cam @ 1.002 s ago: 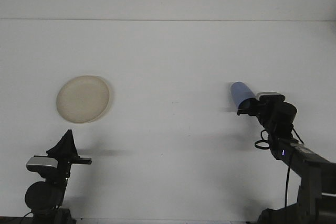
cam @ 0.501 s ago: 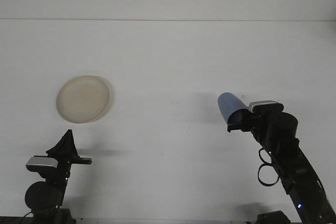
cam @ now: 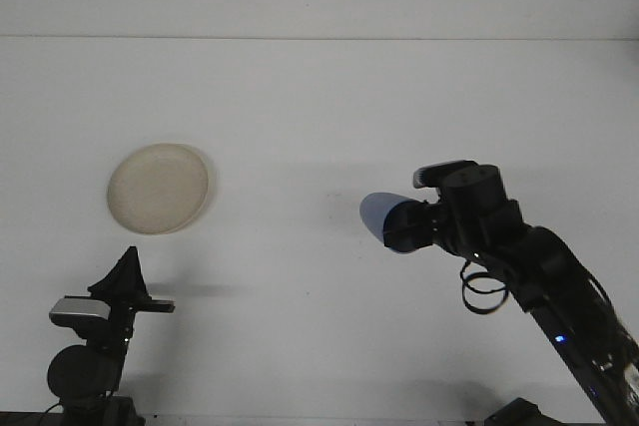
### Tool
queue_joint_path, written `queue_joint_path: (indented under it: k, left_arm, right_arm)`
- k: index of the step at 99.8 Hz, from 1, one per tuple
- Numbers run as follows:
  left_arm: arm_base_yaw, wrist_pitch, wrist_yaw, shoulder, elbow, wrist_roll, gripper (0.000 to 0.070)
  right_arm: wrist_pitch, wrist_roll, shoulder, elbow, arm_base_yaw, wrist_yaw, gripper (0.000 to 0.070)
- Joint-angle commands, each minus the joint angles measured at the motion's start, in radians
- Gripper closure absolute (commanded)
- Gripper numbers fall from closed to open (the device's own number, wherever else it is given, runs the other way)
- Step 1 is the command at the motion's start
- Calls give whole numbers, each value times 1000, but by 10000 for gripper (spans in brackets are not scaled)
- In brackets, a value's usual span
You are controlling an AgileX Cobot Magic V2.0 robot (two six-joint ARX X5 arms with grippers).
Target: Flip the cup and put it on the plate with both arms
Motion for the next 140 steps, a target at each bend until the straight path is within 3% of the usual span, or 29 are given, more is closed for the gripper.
queue_joint_path:
  k: [1,43,140]
  left_arm:
    - [1,14,5,-2,-19,13,689]
    - [1,14,5,-2,-19,13,689]
    - [1,14,5,-2,-19,13,689]
  right_arm:
    - [-52,19,85,68,30,-1,700]
    - [-270,-65,457,299,199,0,700]
    - [-298,-133,665,304,279,-1,700]
